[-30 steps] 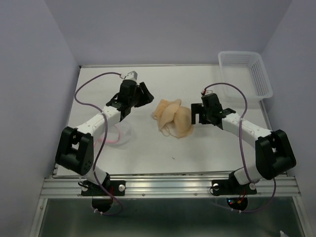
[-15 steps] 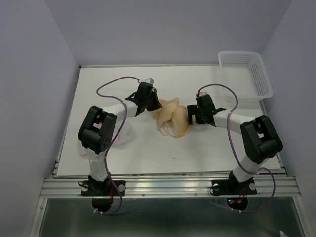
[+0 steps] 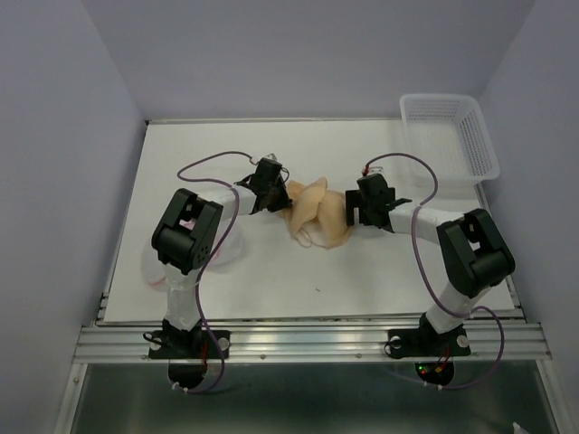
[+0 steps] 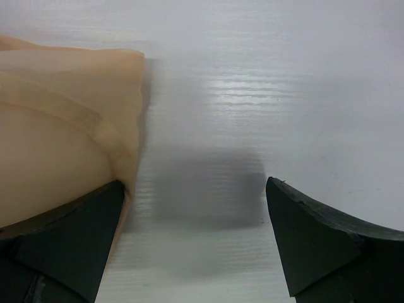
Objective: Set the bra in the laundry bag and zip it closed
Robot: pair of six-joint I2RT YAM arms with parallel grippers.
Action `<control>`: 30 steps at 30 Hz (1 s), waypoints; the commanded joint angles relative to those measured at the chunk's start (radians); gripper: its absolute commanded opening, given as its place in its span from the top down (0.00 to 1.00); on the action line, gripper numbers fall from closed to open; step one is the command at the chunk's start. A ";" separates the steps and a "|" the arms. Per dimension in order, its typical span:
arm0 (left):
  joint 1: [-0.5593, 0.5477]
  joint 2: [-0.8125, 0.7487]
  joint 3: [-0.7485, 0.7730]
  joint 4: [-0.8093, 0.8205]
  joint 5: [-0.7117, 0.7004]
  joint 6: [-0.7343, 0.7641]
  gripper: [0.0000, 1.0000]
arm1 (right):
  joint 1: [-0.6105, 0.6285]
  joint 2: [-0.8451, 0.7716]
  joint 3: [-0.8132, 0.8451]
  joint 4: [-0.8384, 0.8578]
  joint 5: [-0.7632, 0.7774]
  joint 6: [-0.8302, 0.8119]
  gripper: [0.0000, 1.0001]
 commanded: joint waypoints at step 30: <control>0.066 -0.288 -0.024 -0.096 -0.137 0.038 1.00 | 0.014 -0.370 0.231 -0.194 -0.233 -0.133 0.00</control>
